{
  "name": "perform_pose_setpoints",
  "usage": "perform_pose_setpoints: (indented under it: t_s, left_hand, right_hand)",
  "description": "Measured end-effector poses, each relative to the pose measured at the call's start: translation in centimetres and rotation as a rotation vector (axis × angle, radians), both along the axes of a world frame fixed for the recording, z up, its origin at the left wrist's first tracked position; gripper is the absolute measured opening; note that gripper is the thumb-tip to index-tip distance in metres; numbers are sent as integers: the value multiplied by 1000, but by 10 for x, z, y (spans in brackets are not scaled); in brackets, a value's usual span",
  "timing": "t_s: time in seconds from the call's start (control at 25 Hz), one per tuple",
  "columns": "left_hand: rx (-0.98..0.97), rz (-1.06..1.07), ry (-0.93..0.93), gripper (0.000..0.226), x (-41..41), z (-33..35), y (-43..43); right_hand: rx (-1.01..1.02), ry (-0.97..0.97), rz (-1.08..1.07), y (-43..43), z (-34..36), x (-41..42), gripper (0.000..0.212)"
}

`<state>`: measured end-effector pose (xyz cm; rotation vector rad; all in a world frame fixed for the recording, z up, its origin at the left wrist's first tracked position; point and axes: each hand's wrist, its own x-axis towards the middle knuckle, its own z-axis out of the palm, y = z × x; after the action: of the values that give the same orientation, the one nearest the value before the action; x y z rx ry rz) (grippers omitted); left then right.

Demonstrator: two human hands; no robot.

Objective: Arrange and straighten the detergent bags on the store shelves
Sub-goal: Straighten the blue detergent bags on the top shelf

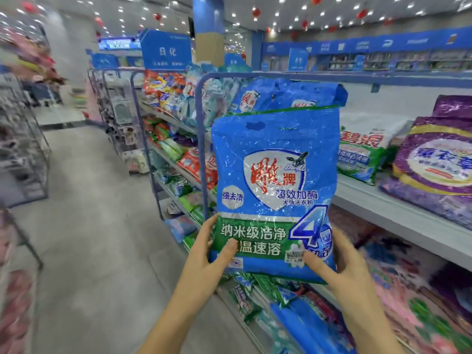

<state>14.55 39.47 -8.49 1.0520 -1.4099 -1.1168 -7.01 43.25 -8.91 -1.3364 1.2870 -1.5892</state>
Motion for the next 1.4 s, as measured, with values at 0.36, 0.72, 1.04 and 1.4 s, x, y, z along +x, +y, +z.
perform_pose_setpoints:
  t_s: [0.36, 0.72, 1.04, 1.4]
  left_hand:
    - [44, 34, -18, 44, 3, 8, -152]
    - [-134, -2, -27, 53, -41, 58, -314]
    - [-27, -465, 2, 39, -116, 89, -454]
    - [367, -782, 61, 29, -133, 64, -535]
  right_hand:
    - [2, 33, -42, -148, 9, 11, 59]
    - [-31, 192, -182, -279, 59, -14, 55]
    - [54, 387, -383, -327, 103, -60, 50]
    - [401, 506, -472, -367, 90, -48, 76]
